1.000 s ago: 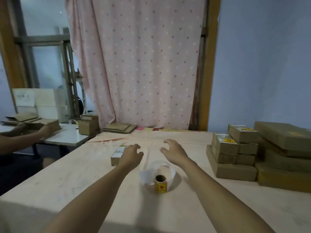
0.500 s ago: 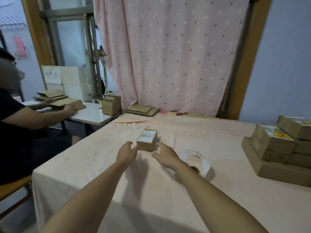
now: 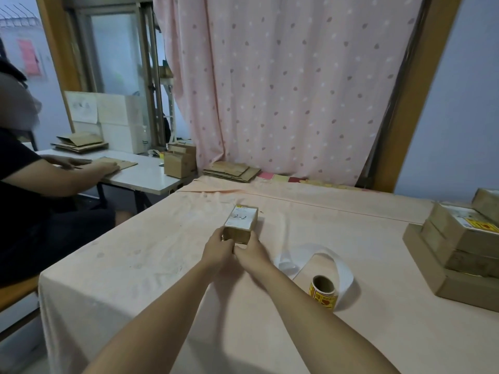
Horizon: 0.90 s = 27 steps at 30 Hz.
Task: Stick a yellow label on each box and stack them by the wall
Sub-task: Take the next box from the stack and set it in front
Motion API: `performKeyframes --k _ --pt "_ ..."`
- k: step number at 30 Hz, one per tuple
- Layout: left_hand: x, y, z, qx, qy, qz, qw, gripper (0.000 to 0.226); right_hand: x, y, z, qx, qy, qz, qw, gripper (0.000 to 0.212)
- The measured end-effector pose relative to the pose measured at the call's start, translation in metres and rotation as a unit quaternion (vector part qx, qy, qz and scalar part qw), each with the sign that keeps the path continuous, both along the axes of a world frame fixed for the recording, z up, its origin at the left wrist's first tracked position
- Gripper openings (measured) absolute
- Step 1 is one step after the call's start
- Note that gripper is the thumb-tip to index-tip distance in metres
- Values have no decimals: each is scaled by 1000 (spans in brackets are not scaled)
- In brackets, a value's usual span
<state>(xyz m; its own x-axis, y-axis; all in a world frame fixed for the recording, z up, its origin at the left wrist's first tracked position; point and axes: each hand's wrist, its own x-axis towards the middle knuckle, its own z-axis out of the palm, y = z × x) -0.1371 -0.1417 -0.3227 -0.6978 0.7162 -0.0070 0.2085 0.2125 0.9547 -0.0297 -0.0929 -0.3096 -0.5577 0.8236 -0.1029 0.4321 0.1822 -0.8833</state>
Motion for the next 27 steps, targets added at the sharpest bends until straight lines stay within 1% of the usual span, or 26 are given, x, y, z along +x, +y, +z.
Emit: performKeyframes --k 2,3,6,7,9,10,11,13,14,15,18,20,22,23,25,27 --pt "5 1 2 22 -28 14 999 44 -2 0 1 -12 20 -4 1000 61" --pt "5 2 2 33 -45 26 998 50 -2 0 3 -21 31 -2 999 59" --pt "7 6 8 53 -40 48 997 44 -3 3 7 -34 43 -8 998 62" --pt "4 8 10 48 -35 60 996 50 -4 7 7 -26 50 -20 998 65" --pt "0 11 13 31 -53 75 995 65 -6 14 8 -31 59 -34 997 74" --pt "-4 13 10 35 -64 70 995 65 -5 16 10 -40 61 -33 997 72" --pt "-7 16 7 46 -77 65 994 59 -5 16 13 -48 61 -28 997 66" --pt "-6 19 1 75 -93 59 991 36 -6 22 12 -63 58 -9 996 53" --pt "-3 19 0 86 -87 61 991 26 -8 24 10 -68 61 -4 996 49" --pt "-2 19 0 103 -85 66 989 21 -11 25 8 -69 67 -4 995 45" --pt "-4 17 -1 115 -70 79 988 17 -19 22 3 -79 100 -21 992 37" --pt "-7 16 -4 133 -59 79 986 16 -21 20 2 -74 122 -31 989 32" --pt "-5 12 -2 156 -63 99 981 10 -22 17 5 -62 141 -36 987 30" --pt "-4 10 0 168 -66 120 976 11 -22 17 7 -49 145 -38 987 31" --pt "2 7 7 186 -76 162 966 22 -19 15 13 -16 150 -42 988 36" --pt "10 5 14 205 -85 182 958 31 -12 14 21 13 162 -41 986 37"
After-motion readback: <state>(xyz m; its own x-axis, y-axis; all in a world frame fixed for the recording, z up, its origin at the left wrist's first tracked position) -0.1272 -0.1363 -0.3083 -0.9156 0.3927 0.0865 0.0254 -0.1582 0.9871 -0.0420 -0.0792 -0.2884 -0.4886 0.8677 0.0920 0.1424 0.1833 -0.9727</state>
